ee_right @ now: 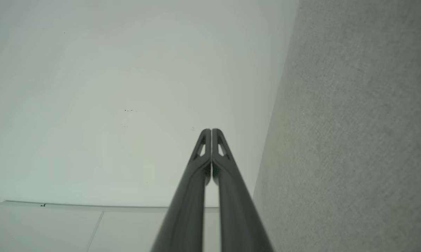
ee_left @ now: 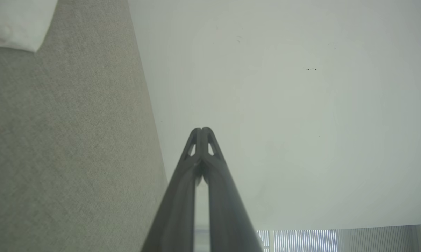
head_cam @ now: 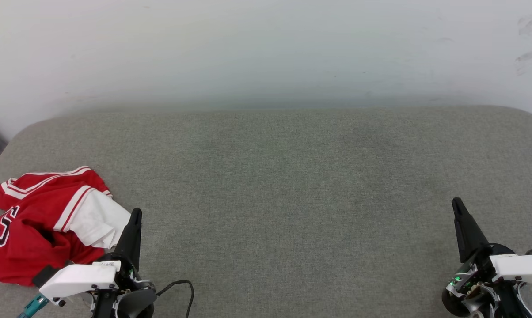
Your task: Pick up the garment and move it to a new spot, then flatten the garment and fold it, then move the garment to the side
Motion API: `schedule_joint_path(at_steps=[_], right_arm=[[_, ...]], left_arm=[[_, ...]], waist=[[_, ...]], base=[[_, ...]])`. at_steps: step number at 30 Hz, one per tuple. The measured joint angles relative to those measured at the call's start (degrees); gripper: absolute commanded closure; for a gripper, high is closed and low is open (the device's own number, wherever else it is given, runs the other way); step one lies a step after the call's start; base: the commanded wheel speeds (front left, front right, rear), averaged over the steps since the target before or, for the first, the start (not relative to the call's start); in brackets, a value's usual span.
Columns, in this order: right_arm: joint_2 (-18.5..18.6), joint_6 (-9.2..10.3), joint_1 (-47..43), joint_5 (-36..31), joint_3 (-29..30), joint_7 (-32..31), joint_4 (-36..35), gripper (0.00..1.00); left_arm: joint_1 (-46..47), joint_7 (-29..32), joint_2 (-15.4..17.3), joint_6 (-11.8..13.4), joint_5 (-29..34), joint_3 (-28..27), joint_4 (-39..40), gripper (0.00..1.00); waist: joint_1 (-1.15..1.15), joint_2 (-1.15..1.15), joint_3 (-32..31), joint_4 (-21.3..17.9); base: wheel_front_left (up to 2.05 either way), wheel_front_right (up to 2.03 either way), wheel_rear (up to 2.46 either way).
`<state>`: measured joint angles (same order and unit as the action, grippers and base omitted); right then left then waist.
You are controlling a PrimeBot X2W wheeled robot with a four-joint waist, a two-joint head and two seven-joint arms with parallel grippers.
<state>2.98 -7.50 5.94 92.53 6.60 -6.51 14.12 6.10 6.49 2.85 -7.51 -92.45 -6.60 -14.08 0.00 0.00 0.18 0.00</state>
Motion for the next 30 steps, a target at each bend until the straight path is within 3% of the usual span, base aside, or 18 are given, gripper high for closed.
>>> schedule_joint_path(at_steps=[30], right_arm=[[0.0,0.0,0.0,0.0,0.0,0.0,0.0,1.0]], left_arm=[[0.0,0.0,0.0,0.0,0.0,0.0,0.0,1.0]], waist=[[0.0,0.0,0.0,0.0]], base=[[0.0,0.0,0.0]])
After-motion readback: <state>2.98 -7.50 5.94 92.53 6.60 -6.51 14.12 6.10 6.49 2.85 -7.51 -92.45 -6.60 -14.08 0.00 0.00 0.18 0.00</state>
